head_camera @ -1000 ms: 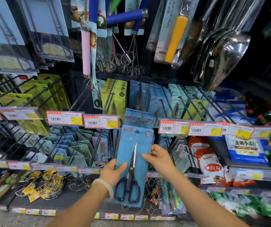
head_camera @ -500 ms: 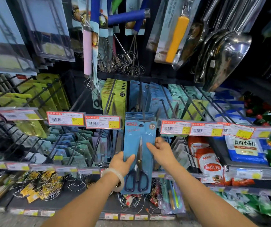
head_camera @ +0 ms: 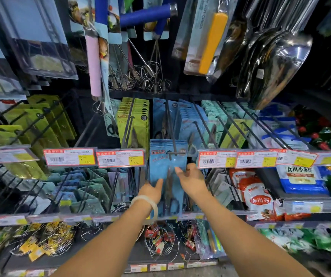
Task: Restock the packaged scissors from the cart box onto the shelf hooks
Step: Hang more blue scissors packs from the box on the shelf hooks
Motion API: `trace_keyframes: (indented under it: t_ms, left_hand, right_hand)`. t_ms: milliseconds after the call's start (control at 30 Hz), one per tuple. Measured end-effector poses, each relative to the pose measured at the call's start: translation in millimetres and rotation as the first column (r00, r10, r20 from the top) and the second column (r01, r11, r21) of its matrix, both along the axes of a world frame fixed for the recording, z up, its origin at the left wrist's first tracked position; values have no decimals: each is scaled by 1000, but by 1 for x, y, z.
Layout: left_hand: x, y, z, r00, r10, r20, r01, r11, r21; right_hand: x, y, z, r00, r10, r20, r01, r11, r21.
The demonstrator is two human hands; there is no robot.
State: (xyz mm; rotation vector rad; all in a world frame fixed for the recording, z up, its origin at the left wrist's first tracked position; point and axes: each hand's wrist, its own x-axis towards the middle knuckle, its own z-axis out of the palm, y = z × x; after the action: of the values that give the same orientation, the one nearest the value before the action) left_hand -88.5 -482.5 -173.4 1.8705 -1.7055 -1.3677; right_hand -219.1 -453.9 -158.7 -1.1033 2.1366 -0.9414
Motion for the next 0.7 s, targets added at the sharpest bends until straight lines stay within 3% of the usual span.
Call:
trace_keyframes:
  t_ms: [133,233,300,400,500,700]
  left_hand:
    - [-5,-9,-9,957,-66,283,60,998,30]
    - [-9,10,-17,863,-300,407,278,954,115]
    - [-21,33,-19,753,-482,448,456,873,172]
    - [-56,65,-22,629,-622,466,662,743,100]
    - [-104,97,-16,491,-670,557,805,593,3]
    - [-211,182,10,304,-680,667,936,342,-79]
  right_hand:
    - [-9,1,-8,997,-78,1,78,994,73]
    - [-24,28,-22,994,-12,-112,36,976,216]
    - [-35,52,-31,988,43,-146,4,951,308]
    - [-55,91,-37,971,103,-215,-14,924,381]
    - [-86,135,-36,950,103,-294,23,918,395]
    - [-171,246,-17,863,62,-502,160,908,388]
